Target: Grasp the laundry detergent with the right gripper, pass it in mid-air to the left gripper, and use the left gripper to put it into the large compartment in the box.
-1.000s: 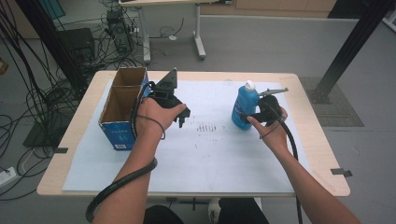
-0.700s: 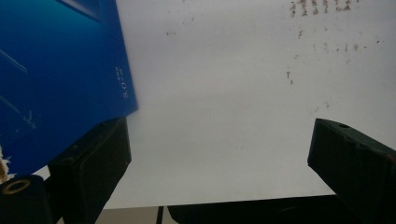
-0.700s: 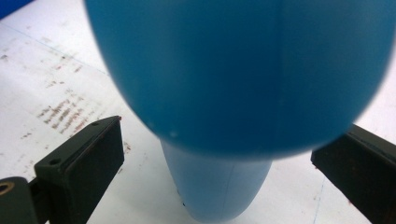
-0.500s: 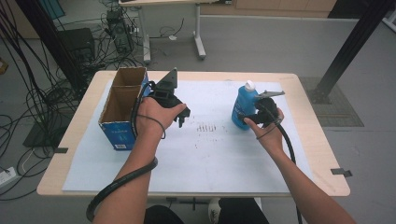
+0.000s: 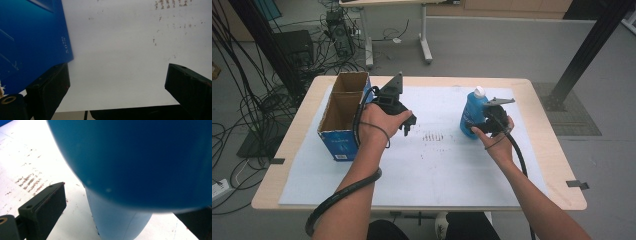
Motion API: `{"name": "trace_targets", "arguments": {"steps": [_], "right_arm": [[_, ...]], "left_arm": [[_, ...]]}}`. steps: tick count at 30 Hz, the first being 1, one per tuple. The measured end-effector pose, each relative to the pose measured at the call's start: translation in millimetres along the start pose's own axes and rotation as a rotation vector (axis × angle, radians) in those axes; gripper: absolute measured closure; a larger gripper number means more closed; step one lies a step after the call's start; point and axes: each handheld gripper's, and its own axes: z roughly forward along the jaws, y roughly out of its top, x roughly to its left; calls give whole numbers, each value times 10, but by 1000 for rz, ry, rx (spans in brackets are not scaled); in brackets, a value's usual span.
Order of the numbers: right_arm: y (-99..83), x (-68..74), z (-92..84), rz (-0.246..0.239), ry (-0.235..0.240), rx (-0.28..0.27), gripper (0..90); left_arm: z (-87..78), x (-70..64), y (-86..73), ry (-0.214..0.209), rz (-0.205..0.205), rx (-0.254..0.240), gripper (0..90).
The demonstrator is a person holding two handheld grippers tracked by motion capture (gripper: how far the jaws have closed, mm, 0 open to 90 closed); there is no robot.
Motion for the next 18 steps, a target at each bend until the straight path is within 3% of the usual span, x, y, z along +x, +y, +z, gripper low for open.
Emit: {"name": "trace_targets", "arguments": {"steps": [18], "right_arm": [[-3,7,29,-3,-8,-9,21]], "left_arm": [[-18,9,1,2,1,-4,64]]}}
